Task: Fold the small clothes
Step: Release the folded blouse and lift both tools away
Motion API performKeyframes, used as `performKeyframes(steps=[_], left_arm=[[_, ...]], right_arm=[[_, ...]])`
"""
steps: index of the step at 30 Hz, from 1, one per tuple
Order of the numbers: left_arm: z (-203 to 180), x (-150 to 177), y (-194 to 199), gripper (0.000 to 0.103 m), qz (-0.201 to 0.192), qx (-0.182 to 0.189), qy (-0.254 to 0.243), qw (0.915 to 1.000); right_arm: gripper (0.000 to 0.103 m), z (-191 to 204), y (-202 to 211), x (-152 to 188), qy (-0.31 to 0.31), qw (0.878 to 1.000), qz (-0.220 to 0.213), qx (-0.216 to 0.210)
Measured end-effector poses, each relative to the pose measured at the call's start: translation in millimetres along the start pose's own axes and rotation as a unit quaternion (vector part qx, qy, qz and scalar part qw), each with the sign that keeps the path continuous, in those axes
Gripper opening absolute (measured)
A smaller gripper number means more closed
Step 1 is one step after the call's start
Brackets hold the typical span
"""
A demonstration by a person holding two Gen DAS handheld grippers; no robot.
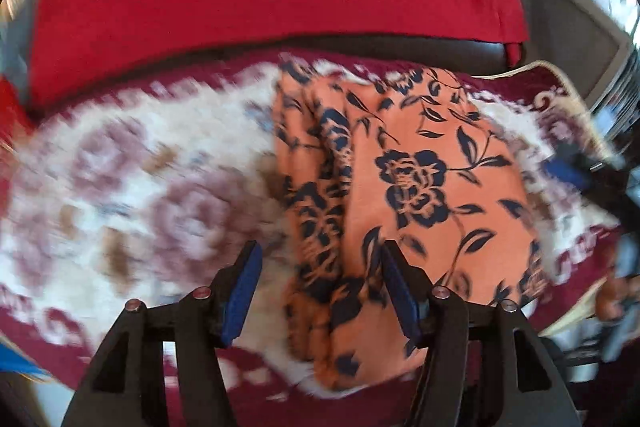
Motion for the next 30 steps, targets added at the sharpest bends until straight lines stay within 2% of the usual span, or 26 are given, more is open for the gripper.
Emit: performKeyframes(steps=[2, 3, 5, 6, 7, 10, 12, 17, 21, 23, 26, 30], left_arm=[[-2, 5, 13, 0.078, -0.025, -0.044, -0.024, 0.9984], [-6, 8, 13, 0.081, -0.031, -0.065, -0.033, 0.9968], [-11, 16, 10, 0.084, -0.034, -0.109, -0.067, 0.9912], [-12, 20, 7, 0.084, -0.033, -0.119, -0.077, 0.9894], [-7, 26, 6, 0.084, -0.028, -0.125, -0.083, 0.9883], [-1, 27, 29, 0.084, -0.038, -0.125, -0.084, 0.988], [22, 23, 68, 0.084, -0.079, -0.127, -0.083, 0.9853], [27, -16, 154, 0.085, -0.175, -0.14, -0.064, 0.9725], [32, -29, 204, 0.087, -0.21, -0.151, -0.051, 0.9647], [37, -31, 222, 0.103, -0.218, -0.168, -0.045, 0.9605], [40, -32, 253, 0.103, -0.247, -0.197, -0.043, 0.9477], [41, -32, 281, 0.103, -0.256, -0.185, -0.028, 0.9483]], right_arm=[[0.065, 19, 7, 4, 0.03, 0.999, -0.006, 0.01], [0.061, 24, 5, 10, 0.032, 0.999, -0.001, 0.014], [0.061, 17, -9, 36, 0.027, 0.998, 0.04, 0.03], [0.061, 12, -22, 52, 0.024, 0.996, 0.073, 0.048], [0.062, 6, -30, 64, 0.03, 0.993, 0.087, 0.072], [0.061, 18, -15, 57, 0.037, 0.994, 0.07, 0.078], [0.061, 29, 2, 48, 0.027, 0.996, 0.058, 0.066], [0.062, 83, 57, 22, 0.074, 0.996, -0.007, 0.053], [0.066, 122, 94, 18, 0.115, 0.989, -0.044, 0.077], [0.068, 137, 111, 21, 0.124, 0.986, -0.054, 0.093], [0.068, 155, 133, 26, 0.133, 0.984, -0.064, 0.098], [0.068, 175, 162, 33, 0.177, 0.971, -0.091, 0.134]])
Point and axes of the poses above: each gripper's, at about its wrist camera, not at the fingertips, and y roughly against the way its jaws point, z to its left, x to its underside, the point moved 6 cm from there along -y, roughly the way its jaws point, and after that the axes turned 13 degrees about -z, right-handed, at the moved point
